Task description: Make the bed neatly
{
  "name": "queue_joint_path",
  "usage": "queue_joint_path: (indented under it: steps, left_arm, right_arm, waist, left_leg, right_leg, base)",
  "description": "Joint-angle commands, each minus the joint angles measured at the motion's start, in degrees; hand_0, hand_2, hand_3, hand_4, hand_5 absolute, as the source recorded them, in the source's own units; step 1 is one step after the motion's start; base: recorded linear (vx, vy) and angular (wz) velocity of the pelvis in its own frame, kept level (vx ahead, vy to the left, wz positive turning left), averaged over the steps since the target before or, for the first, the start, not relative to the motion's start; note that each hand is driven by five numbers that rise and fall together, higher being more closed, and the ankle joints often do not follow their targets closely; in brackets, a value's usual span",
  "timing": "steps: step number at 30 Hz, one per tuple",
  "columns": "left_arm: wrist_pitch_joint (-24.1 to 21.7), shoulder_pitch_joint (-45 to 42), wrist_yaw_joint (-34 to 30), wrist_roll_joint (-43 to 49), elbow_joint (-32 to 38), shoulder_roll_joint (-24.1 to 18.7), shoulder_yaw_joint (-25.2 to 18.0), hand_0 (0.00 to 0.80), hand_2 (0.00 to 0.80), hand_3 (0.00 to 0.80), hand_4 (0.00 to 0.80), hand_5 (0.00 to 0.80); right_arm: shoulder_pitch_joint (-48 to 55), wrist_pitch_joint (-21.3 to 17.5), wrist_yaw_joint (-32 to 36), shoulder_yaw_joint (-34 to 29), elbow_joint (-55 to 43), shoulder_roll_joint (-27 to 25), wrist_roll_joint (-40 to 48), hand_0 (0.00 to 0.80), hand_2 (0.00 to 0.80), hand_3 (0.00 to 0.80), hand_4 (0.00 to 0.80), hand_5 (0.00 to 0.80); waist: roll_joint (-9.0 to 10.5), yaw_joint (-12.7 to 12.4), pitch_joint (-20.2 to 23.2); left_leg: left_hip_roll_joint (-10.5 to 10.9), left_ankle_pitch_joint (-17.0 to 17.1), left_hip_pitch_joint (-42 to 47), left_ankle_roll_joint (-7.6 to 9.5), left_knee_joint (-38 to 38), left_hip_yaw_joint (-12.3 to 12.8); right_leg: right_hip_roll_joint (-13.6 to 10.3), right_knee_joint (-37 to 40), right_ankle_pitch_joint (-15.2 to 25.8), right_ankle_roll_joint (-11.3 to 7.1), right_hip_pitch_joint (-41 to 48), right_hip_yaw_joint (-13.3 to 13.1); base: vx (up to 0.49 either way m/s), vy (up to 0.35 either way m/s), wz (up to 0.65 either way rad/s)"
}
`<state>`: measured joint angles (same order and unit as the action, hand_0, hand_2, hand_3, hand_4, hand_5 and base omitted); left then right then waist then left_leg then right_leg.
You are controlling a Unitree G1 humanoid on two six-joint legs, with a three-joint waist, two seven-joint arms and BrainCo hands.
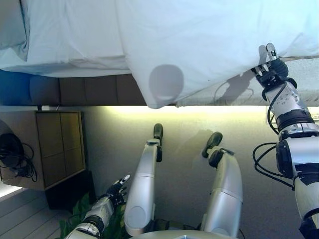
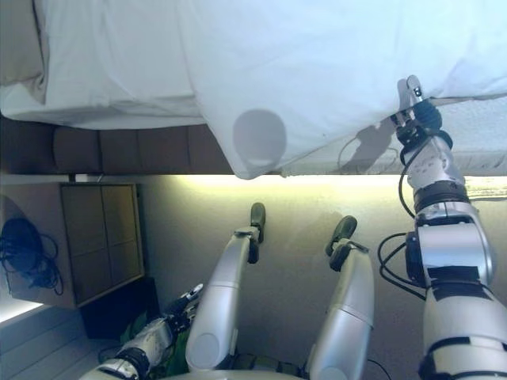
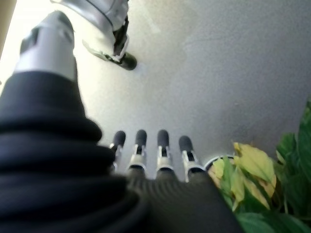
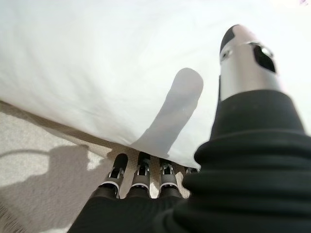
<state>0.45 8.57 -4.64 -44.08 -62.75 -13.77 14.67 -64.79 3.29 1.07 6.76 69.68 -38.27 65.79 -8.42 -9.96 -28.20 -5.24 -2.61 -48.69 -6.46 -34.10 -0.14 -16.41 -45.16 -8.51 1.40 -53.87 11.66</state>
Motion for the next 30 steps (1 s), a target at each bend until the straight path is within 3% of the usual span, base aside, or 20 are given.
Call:
queue_joint_path:
  steps: [1, 7, 8, 9, 30]
  left_arm:
    - [0.07, -5.58, -0.36, -0.24, 0.66, -1.7, 1.45, 0.0, 0.0, 0.0, 0.0, 0.0]
    - [0.47, -6.55, -0.69, 0.13, 1.95, -1.96, 2.42, 0.0, 0.0, 0.0, 0.0, 0.0]
    - [0.34, -6.87, -0.89, 0.48, 1.83, -2.08, 2.37, 0.0, 0.0, 0.0, 0.0, 0.0]
    - [0.4, -6.99, -0.86, 0.54, 1.9, -2.2, 2.38, 0.0, 0.0, 0.0, 0.0, 0.0]
    - [-0.65, -9.68, -1.39, 1.82, -0.97, -3.69, -0.29, 0.0, 0.0, 0.0, 0.0, 0.0]
  right_arm:
    - [-3.73, -1.25, 4.31, 2.53, -6.59, -4.17, -1.72, 0.0, 0.0, 0.0, 0.0, 0.0]
    - [-2.8, 0.11, 6.79, 1.6, -6.69, -4.82, -3.14, 0.0, 0.0, 0.0, 0.0, 0.0]
    - [-2.3, -0.47, 7.64, 1.27, -6.47, -4.94, -3.15, 0.574, 0.574, 0.574, 0.574, 0.574]
    - [-1.93, -1.07, 8.28, 0.95, -6.54, -4.92, -3.1, 0.8, 0.8, 0.8, 0.8, 0.8]
    - [3.47, 1.37, 13.75, -1.0, -6.11, -4.07, -2.32, 0.8, 0.8, 0.8, 0.8, 0.8]
  waist:
    - [-1.18, -0.11, 0.89]
    - [-0.6, -0.29, 1.51]
    - [-0.26, -0.44, 1.81]
    - [-0.03, -0.53, 2.0]
    - [2.66, -2.73, 8.3]
  left_leg:
    - [-0.32, 0.17, 1.62, 3.13, 1.56, 0.04]
    - [-0.7, 0.41, 6.3, 2.85, 3.43, 0.45]
    - [-0.8, 0.44, 7.45, 2.78, 3.97, 0.54]
    - [-0.88, 0.51, 8.31, 2.71, 4.38, 0.6]
    - [-1.95, 5.33, 27.22, 0.65, 22.39, 1.48]
  right_leg:
    - [-0.22, 1.97, -0.33, -2.88, 4.21, -2.37]
    - [-0.45, 4.27, 0.06, -2.91, 8.82, -1.0]
    - [-0.53, 5.1, 0.22, -2.98, 10.17, -0.56]
    - [-0.59, 5.74, 0.42, -3.07, 11.19, -0.22]
    - [0.86, 25.59, 4.51, -6.03, 33.61, 5.67]
  base:
    - [0.011, 0.052, -0.02]
    - [0.008, 0.032, -0.02]
    - [0.0, 0.0, 0.0]
    - [0.031, -0.006, 0.01]
    - [0.03, -0.005, 0.01]
